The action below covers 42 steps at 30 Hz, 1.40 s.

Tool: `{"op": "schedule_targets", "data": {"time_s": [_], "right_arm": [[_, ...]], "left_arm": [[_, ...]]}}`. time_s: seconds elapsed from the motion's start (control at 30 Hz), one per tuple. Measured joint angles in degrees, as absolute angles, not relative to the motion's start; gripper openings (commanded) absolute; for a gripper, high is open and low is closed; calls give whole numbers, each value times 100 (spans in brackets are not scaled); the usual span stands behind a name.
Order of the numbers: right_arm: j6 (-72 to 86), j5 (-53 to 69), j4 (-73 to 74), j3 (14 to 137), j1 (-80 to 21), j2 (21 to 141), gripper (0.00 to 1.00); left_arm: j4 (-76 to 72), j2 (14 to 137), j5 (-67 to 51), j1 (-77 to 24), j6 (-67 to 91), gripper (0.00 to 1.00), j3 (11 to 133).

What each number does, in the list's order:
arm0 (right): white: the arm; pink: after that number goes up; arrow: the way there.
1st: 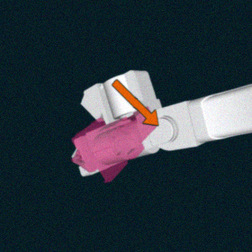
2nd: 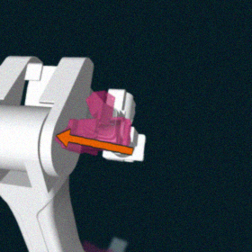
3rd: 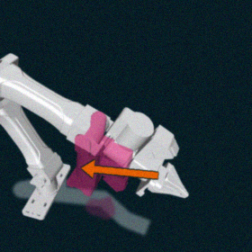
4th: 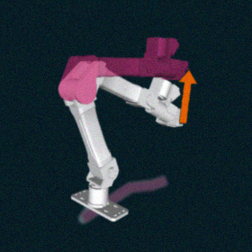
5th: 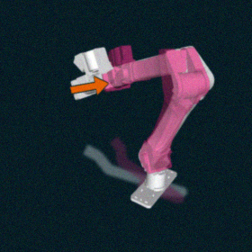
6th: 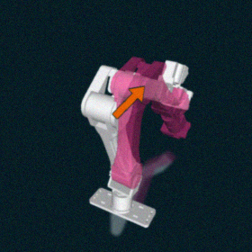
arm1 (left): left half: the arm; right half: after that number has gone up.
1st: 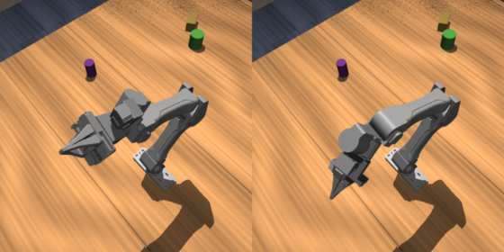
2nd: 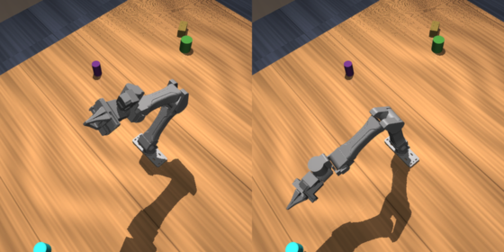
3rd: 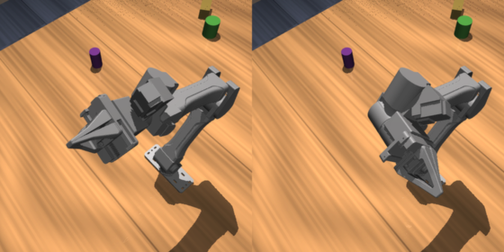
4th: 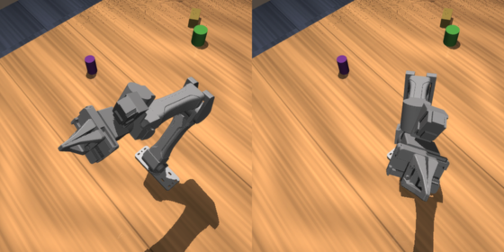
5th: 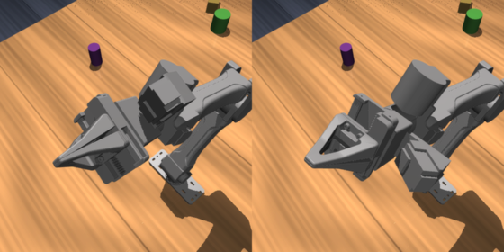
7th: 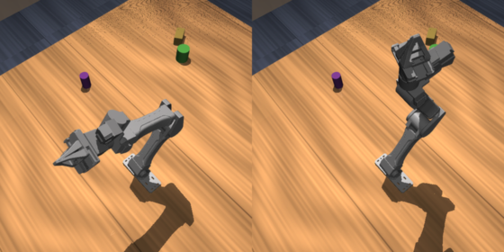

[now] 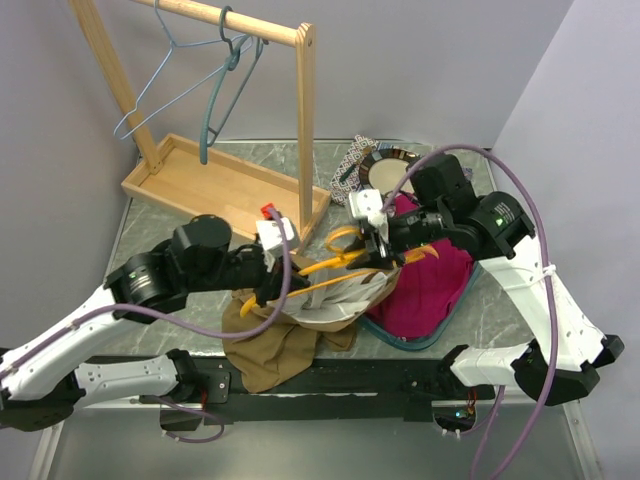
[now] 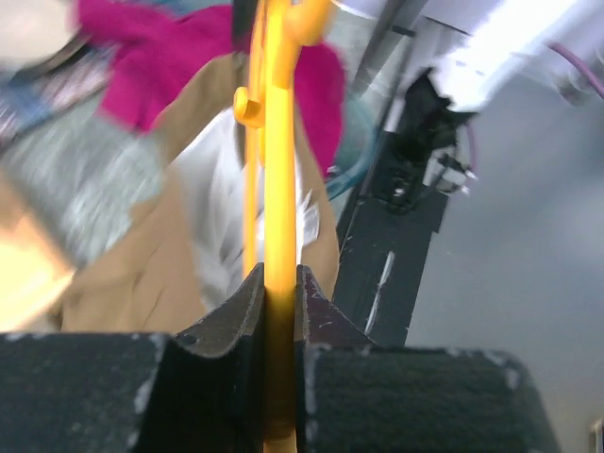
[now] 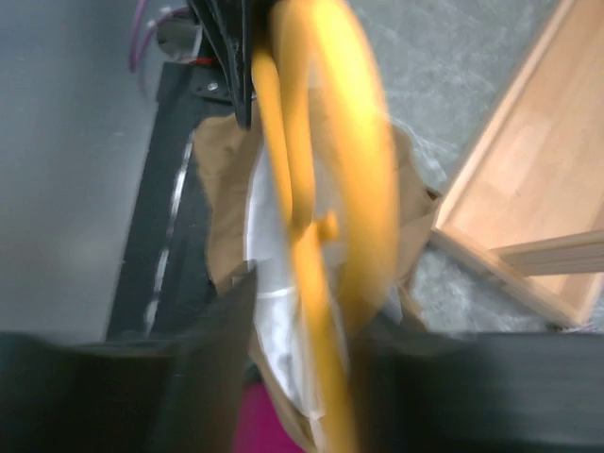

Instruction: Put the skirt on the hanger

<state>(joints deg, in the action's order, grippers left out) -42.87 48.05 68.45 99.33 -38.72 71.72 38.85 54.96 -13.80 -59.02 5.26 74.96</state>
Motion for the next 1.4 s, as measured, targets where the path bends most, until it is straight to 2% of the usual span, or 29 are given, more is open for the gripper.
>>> {"op": "schedule_targets", "data": {"time_s": [0.03, 0.07, 0.2, 0.37, 0.53, 0.7, 0.83, 0.97, 1.1, 1.4], "right_arm": [[-4112, 4882, 6722, 9939, -3795, 7172, 87], [-3892, 4945, 6619, 9970, -3653, 7166, 88], [-2921, 5391, 6246, 10444, -2620, 7172, 90], [-1966, 5824, 5476, 10512, -1190, 6969, 90], [-1264, 6333, 4519, 8976, -322, 6410, 91], [-805, 6698, 3721, 7371, 25, 6198, 91], [-694, 6930, 3301, 6554, 148, 6114, 91], [-451, 7332, 2510, 5749, 316, 5793, 91], [82, 7762, 1544, 4967, 591, 5518, 91], [550, 8154, 705, 4545, 768, 5325, 91]], "left_arm": [[4032, 5367, -1157, -5907, 676, 1, 7496], [4178, 5245, -954, -5905, 790, 1, 7502], [5116, 4713, 104, -5863, 1337, 1, 7863], [6285, 4713, 1372, -5846, 1846, 1, 9153], [6938, 5133, 2464, -5841, 2069, 1, 10357], [6860, 5782, 3277, -5841, 1959, 1, 10825], [6617, 6499, 3660, -5806, 1673, 1, 11264], [6193, 7271, 3658, -5518, 1389, 1, 11817], [5942, 7795, 3197, -4727, 1245, 1, 12267], [5299, 8414, 1507, -3214, 1157, 1, 12551]]}}
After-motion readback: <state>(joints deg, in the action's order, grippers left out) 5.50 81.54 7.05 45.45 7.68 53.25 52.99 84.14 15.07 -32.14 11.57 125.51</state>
